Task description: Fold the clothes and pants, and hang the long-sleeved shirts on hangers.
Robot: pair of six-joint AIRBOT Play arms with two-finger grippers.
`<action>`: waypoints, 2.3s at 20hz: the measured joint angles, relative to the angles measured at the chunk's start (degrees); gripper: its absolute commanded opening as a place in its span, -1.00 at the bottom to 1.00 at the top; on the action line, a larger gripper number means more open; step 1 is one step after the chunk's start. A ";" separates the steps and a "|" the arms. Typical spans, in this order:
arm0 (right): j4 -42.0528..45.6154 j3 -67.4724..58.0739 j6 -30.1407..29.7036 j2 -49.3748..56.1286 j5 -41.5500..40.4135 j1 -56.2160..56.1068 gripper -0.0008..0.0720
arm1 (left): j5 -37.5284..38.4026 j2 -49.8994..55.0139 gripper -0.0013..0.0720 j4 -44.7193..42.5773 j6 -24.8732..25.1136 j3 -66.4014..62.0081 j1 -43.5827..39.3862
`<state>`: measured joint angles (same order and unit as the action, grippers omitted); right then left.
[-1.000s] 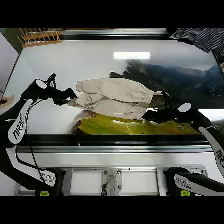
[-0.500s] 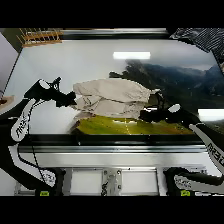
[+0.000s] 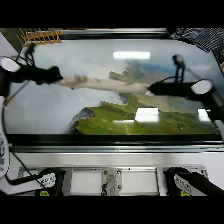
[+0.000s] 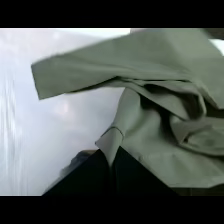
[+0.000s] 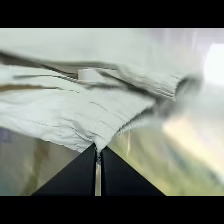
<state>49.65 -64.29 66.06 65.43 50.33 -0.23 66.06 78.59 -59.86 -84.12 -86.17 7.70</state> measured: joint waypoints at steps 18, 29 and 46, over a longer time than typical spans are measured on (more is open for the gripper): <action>10.40 -19.58 15.37 -33.22 15.67 2.08 -0.93 | -16.35 -43.30 -0.96 0.00 -2.62 -6.29 -4.15; 23.80 -16.20 26.40 -7.10 23.67 2.16 -0.87 | -22.86 -8.20 -0.95 2.08 -2.56 -4.13 -15.50; 27.12 -8.70 22.12 -0.50 9.51 3.19 0.68 | -2.82 5.01 0.82 -6.43 -9.09 16.87 -0.94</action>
<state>76.77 -72.99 88.18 64.93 59.83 2.96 63.24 83.59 -66.28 -93.21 -69.30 6.76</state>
